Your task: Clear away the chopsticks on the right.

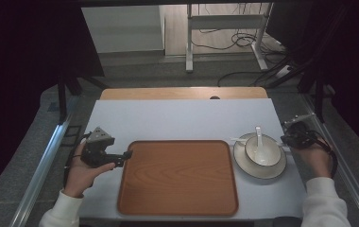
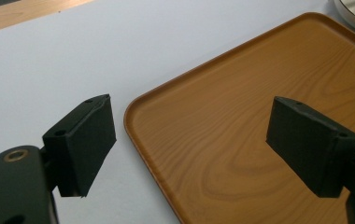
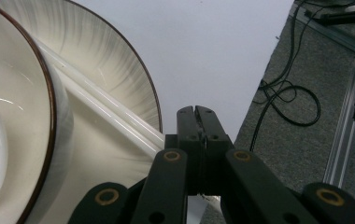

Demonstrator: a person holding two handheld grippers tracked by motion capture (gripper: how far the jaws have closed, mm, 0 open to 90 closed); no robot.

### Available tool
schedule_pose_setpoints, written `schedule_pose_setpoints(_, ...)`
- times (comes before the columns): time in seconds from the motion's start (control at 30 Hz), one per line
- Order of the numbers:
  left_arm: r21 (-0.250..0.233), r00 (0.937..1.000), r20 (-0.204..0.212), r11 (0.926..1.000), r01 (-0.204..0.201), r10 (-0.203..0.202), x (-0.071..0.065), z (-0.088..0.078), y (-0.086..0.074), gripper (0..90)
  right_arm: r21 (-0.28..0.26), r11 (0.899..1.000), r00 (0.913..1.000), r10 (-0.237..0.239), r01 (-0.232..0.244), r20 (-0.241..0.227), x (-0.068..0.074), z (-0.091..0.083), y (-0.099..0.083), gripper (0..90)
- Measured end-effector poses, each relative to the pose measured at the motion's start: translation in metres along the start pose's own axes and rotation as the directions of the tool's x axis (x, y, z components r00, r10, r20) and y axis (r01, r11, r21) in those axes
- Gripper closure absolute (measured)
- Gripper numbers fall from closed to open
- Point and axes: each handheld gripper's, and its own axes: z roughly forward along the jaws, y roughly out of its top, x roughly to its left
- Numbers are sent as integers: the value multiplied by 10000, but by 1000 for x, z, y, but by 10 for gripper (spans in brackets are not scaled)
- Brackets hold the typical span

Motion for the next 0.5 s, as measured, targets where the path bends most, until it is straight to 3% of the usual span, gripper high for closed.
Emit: schedule_pose_setpoints(0.5, -41, 10000, -11, 10000, 38, -38, 1, -1, 0, 153, 414, 9991, 9999, 111, -109, -55, -2, -2, -11, 900)
